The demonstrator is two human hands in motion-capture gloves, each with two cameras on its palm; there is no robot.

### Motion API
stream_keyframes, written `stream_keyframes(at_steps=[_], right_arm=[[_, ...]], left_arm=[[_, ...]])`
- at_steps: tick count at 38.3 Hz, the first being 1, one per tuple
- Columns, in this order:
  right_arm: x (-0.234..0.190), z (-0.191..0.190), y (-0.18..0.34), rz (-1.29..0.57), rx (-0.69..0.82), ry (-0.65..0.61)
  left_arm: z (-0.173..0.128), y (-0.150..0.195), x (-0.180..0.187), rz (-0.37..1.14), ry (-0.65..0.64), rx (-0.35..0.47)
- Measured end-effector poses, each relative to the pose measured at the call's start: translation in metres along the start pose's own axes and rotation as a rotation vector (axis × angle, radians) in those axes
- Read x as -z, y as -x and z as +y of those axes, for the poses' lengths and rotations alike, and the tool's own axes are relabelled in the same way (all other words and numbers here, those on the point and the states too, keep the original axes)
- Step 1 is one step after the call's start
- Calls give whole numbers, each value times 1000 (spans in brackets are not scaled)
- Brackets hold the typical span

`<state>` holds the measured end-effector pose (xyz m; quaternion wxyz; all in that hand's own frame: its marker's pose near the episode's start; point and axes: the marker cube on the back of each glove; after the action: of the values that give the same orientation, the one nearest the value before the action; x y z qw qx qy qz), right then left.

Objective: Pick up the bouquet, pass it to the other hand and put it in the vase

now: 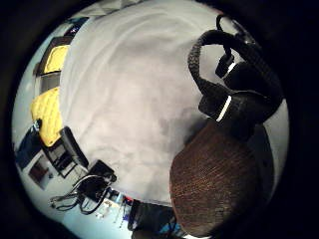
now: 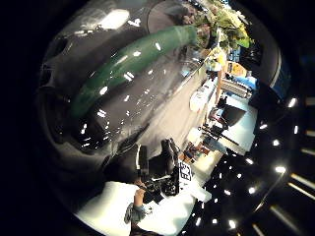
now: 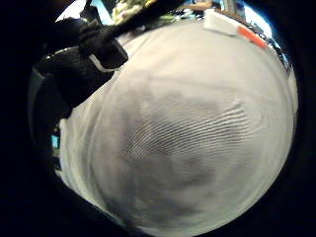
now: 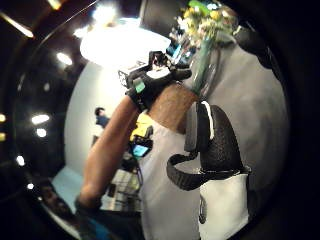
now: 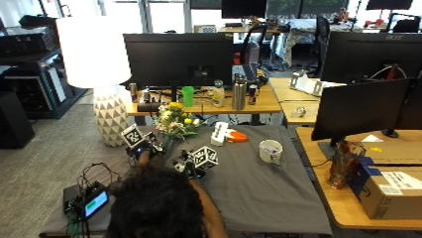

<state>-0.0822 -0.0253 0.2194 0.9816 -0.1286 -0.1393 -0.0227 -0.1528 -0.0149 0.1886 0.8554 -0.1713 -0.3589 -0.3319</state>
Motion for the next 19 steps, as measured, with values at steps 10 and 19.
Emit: stream_keyframes(at_steps=[10,19], right_arm=[[-64,-14,7,-155,-87,147],[-73,-20,31,-521,115,166]], left_arm=[[27,-3,7,53,-32,-125],[59,0,12,347,-80,-638]])
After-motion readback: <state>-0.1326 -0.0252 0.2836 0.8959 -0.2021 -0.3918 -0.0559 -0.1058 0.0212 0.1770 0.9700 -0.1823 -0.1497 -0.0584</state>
